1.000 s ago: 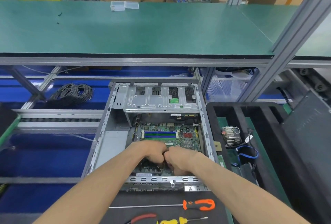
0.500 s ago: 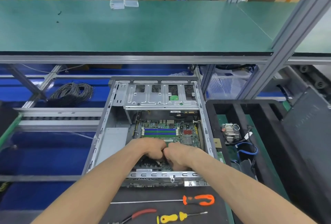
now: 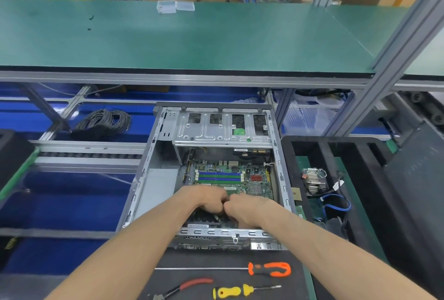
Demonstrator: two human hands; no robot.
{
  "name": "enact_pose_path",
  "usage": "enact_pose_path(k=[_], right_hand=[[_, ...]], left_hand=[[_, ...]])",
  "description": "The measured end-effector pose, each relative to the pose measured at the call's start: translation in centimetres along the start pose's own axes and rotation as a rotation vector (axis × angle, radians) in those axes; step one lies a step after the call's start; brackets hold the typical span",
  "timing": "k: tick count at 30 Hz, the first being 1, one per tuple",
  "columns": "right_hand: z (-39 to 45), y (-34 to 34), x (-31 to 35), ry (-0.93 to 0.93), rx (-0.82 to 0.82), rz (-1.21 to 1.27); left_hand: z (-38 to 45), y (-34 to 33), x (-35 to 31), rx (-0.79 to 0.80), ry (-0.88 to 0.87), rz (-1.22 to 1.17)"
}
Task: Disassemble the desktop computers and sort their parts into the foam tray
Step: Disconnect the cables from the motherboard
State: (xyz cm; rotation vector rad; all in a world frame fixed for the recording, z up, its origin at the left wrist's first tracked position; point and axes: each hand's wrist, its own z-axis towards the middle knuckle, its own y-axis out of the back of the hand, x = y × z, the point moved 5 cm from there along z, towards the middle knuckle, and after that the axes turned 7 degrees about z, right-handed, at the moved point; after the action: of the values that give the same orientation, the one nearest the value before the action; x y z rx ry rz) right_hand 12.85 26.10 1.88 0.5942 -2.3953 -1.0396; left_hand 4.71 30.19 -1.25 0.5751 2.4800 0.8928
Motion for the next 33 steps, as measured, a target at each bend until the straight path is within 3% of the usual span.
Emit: enact_pose_path(k=[8,24,33], right_hand=[[0.4,-0.1,0.8,0.065,0.048,-0.106],[1.1,-0.5,1.5,0.138,0.033,-0.070],[1.0,-0.2,1.0,0.091,0.018,-0.015]], left_hand=[[-0.1,-0.1,0.3,0.003,0.012,-0.020],[0.0,0.1,0.2,-0.029,-0.025,0.008],[-0.1,0.0,0.2,-0.021,0.019,-0.005]])
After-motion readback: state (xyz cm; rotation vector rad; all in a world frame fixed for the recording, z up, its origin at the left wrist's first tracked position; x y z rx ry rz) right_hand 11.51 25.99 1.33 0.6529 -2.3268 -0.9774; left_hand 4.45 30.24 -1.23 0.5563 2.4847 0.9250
